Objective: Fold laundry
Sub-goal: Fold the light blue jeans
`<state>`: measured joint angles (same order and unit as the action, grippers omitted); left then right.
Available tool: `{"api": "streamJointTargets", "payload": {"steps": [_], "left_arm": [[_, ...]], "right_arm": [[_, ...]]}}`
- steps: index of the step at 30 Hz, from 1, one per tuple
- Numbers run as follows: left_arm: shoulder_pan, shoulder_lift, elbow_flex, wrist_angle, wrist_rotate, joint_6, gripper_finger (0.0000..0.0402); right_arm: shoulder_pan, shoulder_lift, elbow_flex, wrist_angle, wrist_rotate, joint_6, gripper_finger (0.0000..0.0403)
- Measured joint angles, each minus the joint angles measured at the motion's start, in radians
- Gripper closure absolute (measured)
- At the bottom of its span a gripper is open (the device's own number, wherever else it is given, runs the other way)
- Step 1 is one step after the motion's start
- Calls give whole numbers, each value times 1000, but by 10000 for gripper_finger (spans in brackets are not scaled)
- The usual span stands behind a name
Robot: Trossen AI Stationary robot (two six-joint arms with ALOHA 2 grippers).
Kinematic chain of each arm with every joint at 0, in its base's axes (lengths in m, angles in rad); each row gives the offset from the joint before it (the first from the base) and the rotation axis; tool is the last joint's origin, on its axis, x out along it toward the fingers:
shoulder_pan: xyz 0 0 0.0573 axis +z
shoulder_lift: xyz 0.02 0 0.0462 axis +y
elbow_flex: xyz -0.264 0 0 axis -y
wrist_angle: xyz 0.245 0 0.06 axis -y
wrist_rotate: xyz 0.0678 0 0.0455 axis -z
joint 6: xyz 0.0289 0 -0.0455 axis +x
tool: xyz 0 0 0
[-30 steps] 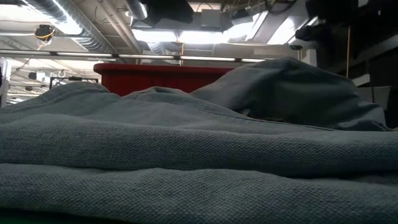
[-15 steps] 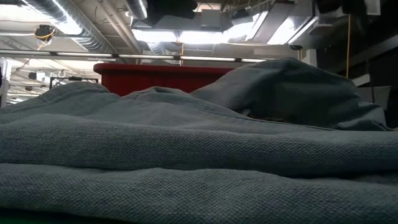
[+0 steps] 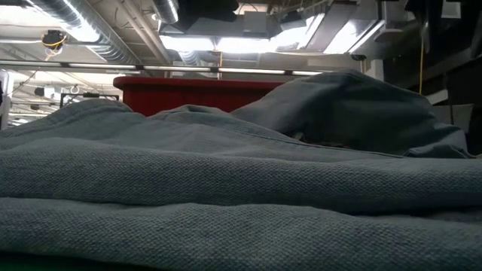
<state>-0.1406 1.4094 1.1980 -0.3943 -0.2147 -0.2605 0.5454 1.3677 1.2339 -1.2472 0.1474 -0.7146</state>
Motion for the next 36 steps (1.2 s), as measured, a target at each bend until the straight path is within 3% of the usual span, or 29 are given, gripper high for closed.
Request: {"api": "streamJointTargets", "payload": {"steps": [5, 9, 14, 18, 21, 26, 36], "left_arm": [[-15, 0, 0, -17, 0, -1, 302], [-45, 0, 0, -16, 0, 1, 302], [-86, 0, 0, -17, 0, 6, 302], [-111, 0, 0, -16, -8, 8, 302], [-122, 0, 0, -16, -11, 3, 302], [-139, 0, 0, -8, -11, 1, 302], [-138, 0, 0, -6, -9, -1, 302]], "right_arm": [[-67, 6, 0, -2, 22, -70, 212], [-146, 12, 0, 82, 103, -173, 212], [-210, 12, 1, 174, 105, -166, 212], [-210, 13, 1, 179, 30, -4, 212], [-172, 13, 1, 167, -88, 117, 212], [-42, 40, -24, 176, -111, 157, 212], [228, 143, -159, 213, 63, 158, 212]]}}
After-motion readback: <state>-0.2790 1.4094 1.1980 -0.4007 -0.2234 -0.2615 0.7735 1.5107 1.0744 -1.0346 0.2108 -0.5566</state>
